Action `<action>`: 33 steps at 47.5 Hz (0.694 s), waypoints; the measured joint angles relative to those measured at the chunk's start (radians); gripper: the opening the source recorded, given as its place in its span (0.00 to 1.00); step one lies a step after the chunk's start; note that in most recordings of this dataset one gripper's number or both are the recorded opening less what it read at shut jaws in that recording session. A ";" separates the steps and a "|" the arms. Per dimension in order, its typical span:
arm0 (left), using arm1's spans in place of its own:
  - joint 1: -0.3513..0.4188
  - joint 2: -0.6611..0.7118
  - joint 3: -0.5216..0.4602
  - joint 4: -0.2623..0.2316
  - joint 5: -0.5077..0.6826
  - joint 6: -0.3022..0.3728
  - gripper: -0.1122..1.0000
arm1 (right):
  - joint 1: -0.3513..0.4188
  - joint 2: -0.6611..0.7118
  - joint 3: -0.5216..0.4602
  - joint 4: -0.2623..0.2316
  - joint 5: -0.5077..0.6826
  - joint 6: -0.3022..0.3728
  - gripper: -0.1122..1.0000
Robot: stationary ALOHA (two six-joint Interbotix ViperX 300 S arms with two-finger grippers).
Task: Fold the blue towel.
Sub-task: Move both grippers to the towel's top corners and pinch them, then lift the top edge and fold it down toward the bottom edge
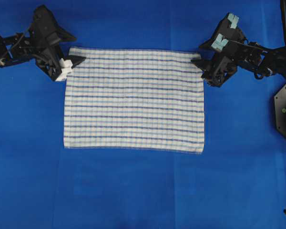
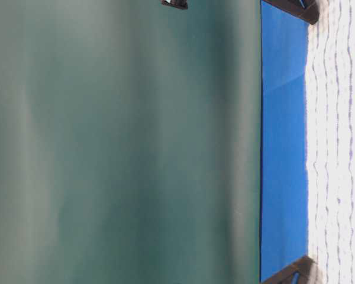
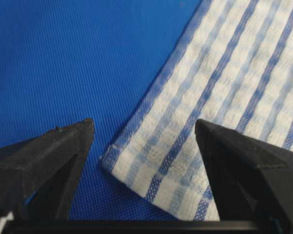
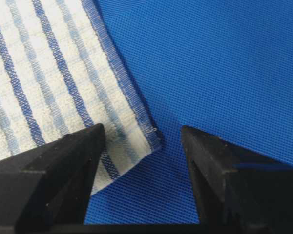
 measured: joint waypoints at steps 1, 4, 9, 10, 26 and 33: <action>0.000 0.005 -0.002 0.000 0.000 -0.002 0.80 | -0.002 0.000 0.000 0.000 0.000 0.000 0.76; 0.000 0.012 -0.003 0.000 0.000 -0.003 0.73 | -0.002 0.000 0.002 0.002 -0.002 0.002 0.75; 0.000 0.014 -0.003 0.000 0.000 -0.005 0.51 | 0.000 0.000 0.002 0.002 -0.002 0.002 0.61; 0.000 0.014 -0.003 0.000 0.002 -0.005 0.44 | 0.003 0.000 0.002 0.002 -0.002 0.000 0.55; -0.015 0.014 -0.003 0.000 0.020 -0.005 0.12 | 0.029 0.000 0.003 0.002 -0.005 -0.003 0.16; -0.017 0.011 -0.005 -0.002 0.021 -0.002 0.12 | 0.031 0.000 0.002 0.003 -0.003 -0.003 0.16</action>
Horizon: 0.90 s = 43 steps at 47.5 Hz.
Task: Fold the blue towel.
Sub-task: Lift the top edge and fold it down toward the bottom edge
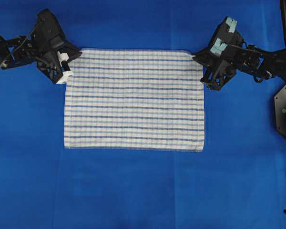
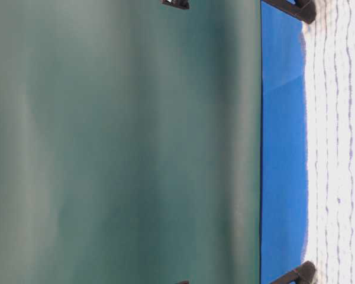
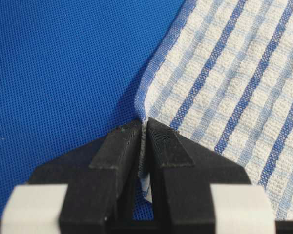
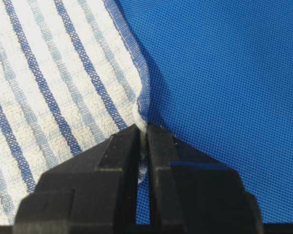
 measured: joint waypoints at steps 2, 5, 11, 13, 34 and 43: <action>-0.002 -0.005 0.000 0.000 0.002 0.002 0.12 | 0.002 -0.002 0.000 0.000 0.002 0.000 0.16; -0.003 -0.017 0.002 0.000 0.009 0.006 0.12 | 0.005 -0.008 -0.002 -0.002 0.009 0.002 0.16; -0.005 -0.075 0.002 0.000 0.049 0.006 0.12 | 0.009 -0.054 -0.005 0.000 0.043 0.002 0.16; -0.006 -0.095 0.002 0.000 0.063 0.006 0.12 | 0.008 -0.071 -0.005 0.000 0.055 0.002 0.16; -0.087 -0.196 0.032 0.000 0.112 -0.005 0.12 | 0.072 -0.170 0.000 0.014 0.147 0.012 0.16; -0.212 -0.347 0.087 0.000 0.123 -0.012 0.12 | 0.187 -0.305 0.032 0.063 0.224 0.044 0.16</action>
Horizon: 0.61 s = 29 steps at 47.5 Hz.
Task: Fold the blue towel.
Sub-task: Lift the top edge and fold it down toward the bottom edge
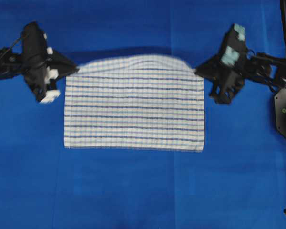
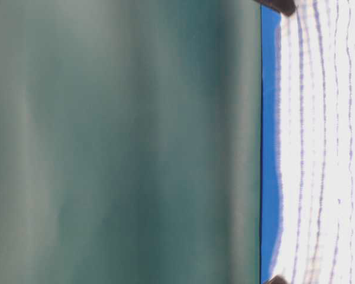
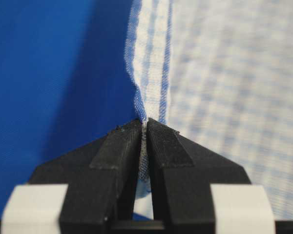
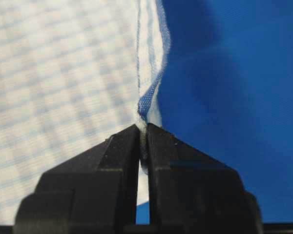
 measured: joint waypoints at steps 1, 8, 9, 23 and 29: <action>-0.014 -0.020 0.008 0.000 0.000 -0.006 0.12 | 0.017 -0.020 0.005 0.006 0.006 0.003 0.16; -0.103 -0.127 0.055 -0.002 0.000 -0.055 0.12 | 0.103 -0.137 0.031 0.037 0.040 0.028 0.16; -0.115 -0.140 0.060 0.000 0.000 -0.060 0.12 | 0.117 -0.152 0.035 0.040 0.043 0.028 0.16; -0.287 -0.209 0.091 -0.002 -0.014 -0.132 0.12 | 0.273 -0.245 0.064 0.100 0.066 0.040 0.16; -0.331 -0.176 0.083 -0.002 -0.025 -0.133 0.12 | 0.319 -0.225 0.066 0.120 0.066 0.040 0.16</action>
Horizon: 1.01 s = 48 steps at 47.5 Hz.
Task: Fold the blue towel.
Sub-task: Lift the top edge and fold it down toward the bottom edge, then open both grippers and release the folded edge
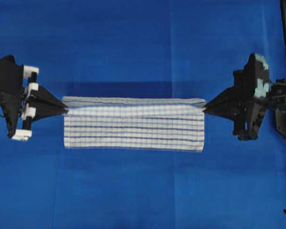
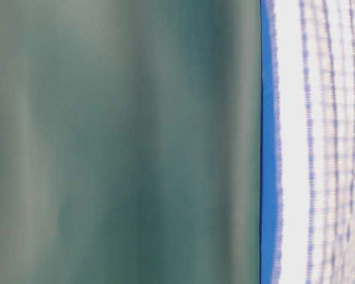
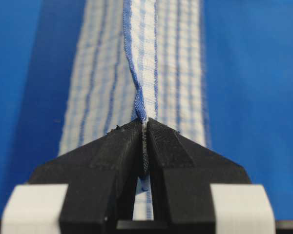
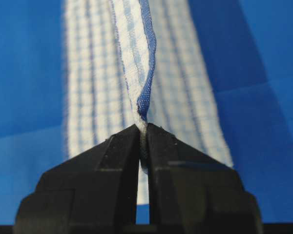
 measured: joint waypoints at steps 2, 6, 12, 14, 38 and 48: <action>-0.011 0.012 -0.006 0.000 -0.002 0.000 0.12 | 0.005 0.009 -0.002 0.005 0.000 0.002 0.16; -0.028 0.037 -0.017 0.000 -0.003 0.000 0.12 | 0.014 0.034 -0.003 0.014 0.000 0.002 0.16; -0.052 0.069 -0.025 0.000 -0.003 0.000 0.12 | 0.043 0.077 -0.018 0.028 -0.003 0.002 0.16; -0.061 0.078 -0.025 0.000 -0.003 0.000 0.12 | 0.054 0.091 -0.021 0.034 -0.005 0.000 0.16; -0.083 0.175 -0.052 -0.011 -0.003 -0.003 0.34 | 0.135 0.278 -0.086 0.097 -0.044 0.002 0.34; -0.084 0.175 -0.060 -0.011 0.015 -0.003 0.81 | 0.144 0.278 -0.091 0.112 -0.044 0.000 0.88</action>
